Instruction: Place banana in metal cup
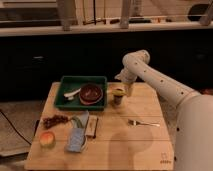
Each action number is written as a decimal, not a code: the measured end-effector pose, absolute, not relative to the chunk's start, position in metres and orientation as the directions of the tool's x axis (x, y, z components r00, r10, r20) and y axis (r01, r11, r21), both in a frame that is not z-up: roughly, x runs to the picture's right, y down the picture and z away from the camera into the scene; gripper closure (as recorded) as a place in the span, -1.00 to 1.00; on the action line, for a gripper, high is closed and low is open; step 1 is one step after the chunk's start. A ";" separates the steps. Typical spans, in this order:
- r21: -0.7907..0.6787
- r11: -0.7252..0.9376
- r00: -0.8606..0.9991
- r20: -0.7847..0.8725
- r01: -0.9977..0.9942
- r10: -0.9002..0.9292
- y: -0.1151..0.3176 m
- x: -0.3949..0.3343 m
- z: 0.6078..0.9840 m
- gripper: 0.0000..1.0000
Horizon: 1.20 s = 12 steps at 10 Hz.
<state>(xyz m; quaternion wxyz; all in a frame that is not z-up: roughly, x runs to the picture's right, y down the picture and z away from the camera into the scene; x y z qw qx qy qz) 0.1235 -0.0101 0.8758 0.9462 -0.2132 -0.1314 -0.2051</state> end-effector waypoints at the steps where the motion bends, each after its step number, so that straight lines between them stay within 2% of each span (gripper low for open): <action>1: -0.343 0.824 0.877 0.340 0.451 -0.339 -0.014 0.124 0.873 -0.60; 12: -0.333 0.823 0.871 0.347 0.460 -0.347 -0.019 0.125 0.871 -0.60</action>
